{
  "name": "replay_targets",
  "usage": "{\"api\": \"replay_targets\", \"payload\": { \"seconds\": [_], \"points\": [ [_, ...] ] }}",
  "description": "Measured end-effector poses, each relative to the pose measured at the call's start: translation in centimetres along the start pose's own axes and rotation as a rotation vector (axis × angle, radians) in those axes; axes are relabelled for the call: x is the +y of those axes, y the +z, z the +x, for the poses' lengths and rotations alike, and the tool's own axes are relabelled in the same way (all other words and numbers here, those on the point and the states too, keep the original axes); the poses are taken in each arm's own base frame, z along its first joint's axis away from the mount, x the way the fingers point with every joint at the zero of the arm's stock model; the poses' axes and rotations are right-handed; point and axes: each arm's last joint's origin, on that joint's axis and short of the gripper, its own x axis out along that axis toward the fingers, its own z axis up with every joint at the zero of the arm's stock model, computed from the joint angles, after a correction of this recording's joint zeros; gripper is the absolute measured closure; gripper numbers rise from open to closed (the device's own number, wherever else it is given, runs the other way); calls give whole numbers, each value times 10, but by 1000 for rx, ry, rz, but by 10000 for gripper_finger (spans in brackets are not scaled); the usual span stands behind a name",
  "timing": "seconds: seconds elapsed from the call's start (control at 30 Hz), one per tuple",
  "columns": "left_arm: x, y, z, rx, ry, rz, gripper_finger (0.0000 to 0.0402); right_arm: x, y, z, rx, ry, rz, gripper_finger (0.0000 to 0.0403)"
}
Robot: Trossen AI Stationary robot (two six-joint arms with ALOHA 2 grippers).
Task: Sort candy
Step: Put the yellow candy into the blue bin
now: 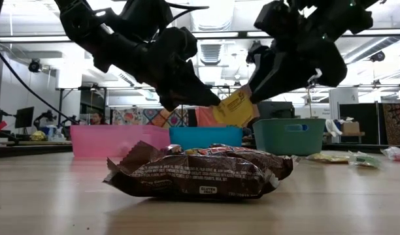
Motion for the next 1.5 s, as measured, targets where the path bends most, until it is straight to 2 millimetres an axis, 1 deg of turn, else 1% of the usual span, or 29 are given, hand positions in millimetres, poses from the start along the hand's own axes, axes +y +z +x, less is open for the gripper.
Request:
{"api": "replay_targets", "payload": {
  "seconds": [0.1, 0.27, 0.4, 0.5, 0.63, 0.7, 0.83, 0.97, 1.07, 1.17, 1.27, 1.4, 1.5],
  "points": [
    [0, 0, 0, -2, 0, 0, 401, -3, 0, 6, 12, -7, 10, 292],
    [0, 0, 0, -1, 0, 0, 401, -4, -2, 9, 30, -7, -22, 380],
    [0, 0, 0, -2, 1, -4, 400, -5, -1, 8, 25, -6, -29, 392],
    [1, 4, -4, -6, 4, -6, 386, -7, 1, 4, 16, -11, -31, 394],
    [4, 12, -16, 6, 19, -4, 363, -16, 11, -3, 17, -20, -41, 394],
    [6, 18, -26, 17, 30, 2, 355, -23, 19, -6, 15, -33, -49, 394],
    [7, 31, -50, 29, 62, 30, 348, -42, 31, -11, 19, -69, -74, 394],
    [7, 44, -78, 6, 185, 50, 348, -70, 40, -16, 9, -153, -74, 394],
    [7, 50, -98, -33, 269, 47, 348, -94, 43, -21, 9, -234, -18, 394],
    [6, 52, -113, -70, 280, 44, 348, -119, 40, -25, 8, -302, 78, 394],
    [5, 52, -124, -101, 276, 40, 348, -143, 35, -24, 20, -352, 195, 394],
    [6, 47, -132, -117, 279, 26, 348, -166, 25, -12, 92, -371, 311, 394],
    [7, 42, -135, -120, 279, 8, 348, -178, 17, 2, 187, -356, 358, 394]
  ]
}}
